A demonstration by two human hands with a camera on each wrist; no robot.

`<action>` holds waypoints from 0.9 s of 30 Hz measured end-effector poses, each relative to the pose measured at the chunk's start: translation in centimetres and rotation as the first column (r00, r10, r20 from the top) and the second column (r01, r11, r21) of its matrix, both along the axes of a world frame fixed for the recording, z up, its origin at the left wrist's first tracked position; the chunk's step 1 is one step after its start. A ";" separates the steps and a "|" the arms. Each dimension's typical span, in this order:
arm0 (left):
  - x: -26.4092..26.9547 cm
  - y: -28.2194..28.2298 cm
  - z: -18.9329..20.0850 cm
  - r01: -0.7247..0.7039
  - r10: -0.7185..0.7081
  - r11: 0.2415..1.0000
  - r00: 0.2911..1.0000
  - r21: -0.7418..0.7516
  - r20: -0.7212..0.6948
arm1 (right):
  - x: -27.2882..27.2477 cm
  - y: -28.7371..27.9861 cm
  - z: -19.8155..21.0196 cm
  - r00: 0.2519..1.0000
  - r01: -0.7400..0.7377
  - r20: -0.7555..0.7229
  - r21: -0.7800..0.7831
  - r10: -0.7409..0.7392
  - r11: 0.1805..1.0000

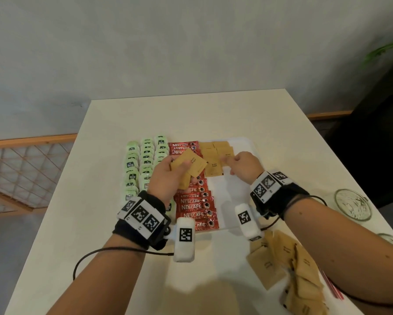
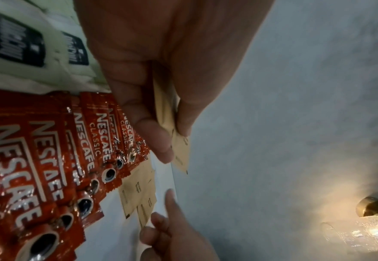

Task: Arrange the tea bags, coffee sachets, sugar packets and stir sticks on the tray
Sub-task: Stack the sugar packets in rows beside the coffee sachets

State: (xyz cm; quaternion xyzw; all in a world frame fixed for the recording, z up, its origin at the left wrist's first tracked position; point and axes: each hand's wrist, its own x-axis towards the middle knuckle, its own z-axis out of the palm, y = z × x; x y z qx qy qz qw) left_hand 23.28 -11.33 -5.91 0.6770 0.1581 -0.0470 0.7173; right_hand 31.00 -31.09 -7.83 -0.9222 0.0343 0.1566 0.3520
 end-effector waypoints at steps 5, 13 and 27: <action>-0.3 -1.4 0.2 0.046 -0.047 0.995 0.999 0.085 0.013 | -1.9 0.4 2.6 0.993 -0.035 -0.089 0.381 0.074 0.924; -0.8 -3.0 1.6 0.152 -0.161 0.963 0.987 0.223 0.025 | -3.5 -0.7 3.7 0.974 -0.214 0.019 0.411 0.226 0.886; 0.0 -2.7 1.7 0.187 -0.143 0.939 0.975 0.288 -0.168 | 0.3 -3.9 -2.5 0.963 0.267 -0.100 0.200 -0.251 0.943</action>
